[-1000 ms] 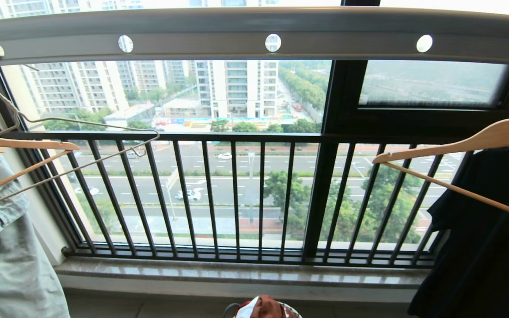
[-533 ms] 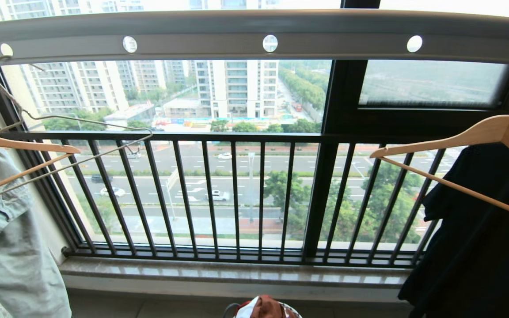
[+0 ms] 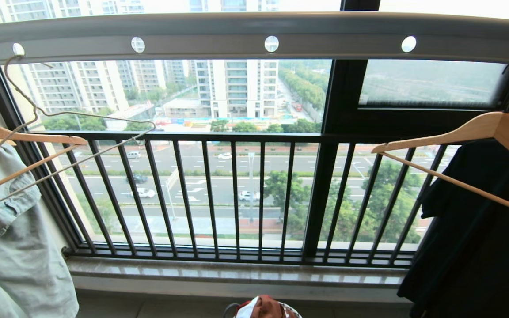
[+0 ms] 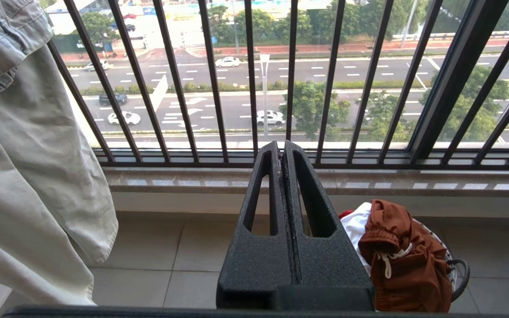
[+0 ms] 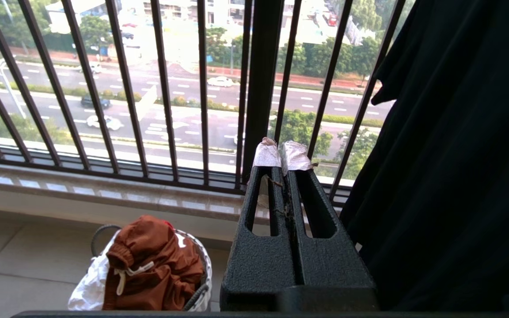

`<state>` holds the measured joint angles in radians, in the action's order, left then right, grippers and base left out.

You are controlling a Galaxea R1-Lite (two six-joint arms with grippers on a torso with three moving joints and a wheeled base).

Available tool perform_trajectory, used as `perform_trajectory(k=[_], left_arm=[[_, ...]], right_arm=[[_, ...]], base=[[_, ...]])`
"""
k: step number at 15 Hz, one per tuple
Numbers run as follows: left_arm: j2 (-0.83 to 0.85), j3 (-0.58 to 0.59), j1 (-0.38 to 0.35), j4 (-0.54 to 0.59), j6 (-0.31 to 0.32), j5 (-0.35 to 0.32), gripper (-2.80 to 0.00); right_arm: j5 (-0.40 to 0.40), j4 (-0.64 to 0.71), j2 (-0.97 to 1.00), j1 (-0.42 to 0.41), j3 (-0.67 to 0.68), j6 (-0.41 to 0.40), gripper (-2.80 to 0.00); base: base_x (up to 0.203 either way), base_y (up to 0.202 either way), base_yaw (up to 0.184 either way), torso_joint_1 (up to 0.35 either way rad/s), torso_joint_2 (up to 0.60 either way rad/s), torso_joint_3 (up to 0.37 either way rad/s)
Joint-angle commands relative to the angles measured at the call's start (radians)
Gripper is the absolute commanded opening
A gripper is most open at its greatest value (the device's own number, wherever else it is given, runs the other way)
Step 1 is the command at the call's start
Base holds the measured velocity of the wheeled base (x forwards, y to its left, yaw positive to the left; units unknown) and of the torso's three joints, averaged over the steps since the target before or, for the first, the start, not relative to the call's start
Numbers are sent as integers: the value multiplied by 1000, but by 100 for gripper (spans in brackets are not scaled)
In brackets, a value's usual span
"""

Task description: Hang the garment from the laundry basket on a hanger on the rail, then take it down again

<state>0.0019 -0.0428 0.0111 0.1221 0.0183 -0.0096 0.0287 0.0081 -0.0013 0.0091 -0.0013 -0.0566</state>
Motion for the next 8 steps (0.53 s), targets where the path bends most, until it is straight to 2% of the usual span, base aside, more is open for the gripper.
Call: perform_trajectory(k=[1,8], left_arm=[[0,0,0,1,0,-1,-280],[0,0,0,1,0,-1,-280]], right_arm=[[0,0,1,0,0,0,-280],[0,0,1,0,0,0,-280]], base=[[0,0,0,0,0,0],[0,0,0,0,0,0]])
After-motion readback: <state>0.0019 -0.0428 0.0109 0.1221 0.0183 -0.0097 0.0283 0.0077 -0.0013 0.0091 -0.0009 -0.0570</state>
